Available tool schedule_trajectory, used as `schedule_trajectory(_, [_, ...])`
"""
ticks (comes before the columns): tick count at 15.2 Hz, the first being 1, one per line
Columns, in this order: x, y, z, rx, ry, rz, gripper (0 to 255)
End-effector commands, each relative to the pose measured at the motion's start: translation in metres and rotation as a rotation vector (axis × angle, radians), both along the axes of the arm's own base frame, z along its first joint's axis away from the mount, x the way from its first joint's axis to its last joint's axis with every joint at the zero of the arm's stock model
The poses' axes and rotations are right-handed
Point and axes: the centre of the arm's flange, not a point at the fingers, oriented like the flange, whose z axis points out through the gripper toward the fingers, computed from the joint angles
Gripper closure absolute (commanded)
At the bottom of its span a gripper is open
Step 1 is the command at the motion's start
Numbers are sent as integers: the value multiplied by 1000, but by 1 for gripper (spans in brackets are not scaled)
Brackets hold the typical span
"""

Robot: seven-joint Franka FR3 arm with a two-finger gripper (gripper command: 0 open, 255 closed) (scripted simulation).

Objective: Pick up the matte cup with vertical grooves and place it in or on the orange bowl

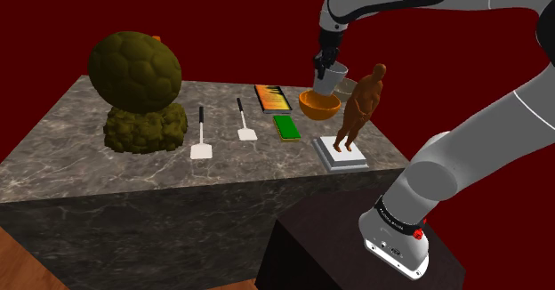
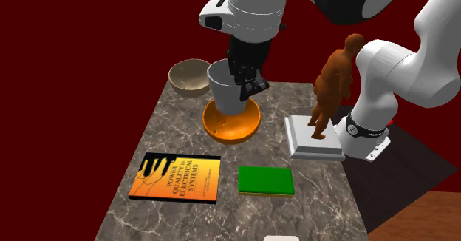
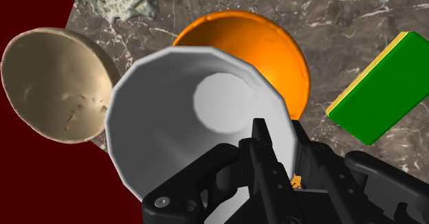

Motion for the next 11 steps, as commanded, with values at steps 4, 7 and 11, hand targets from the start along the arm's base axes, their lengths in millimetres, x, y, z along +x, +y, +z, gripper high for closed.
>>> schedule_trajectory(4, [0, 1, -27, 0, -1, 0, 255])
schedule_trajectory(7, [0, 1, -27, 0, -1, 0, 255])
schedule_trajectory(11, [0, 1, -27, 0, -1, 0, 255])
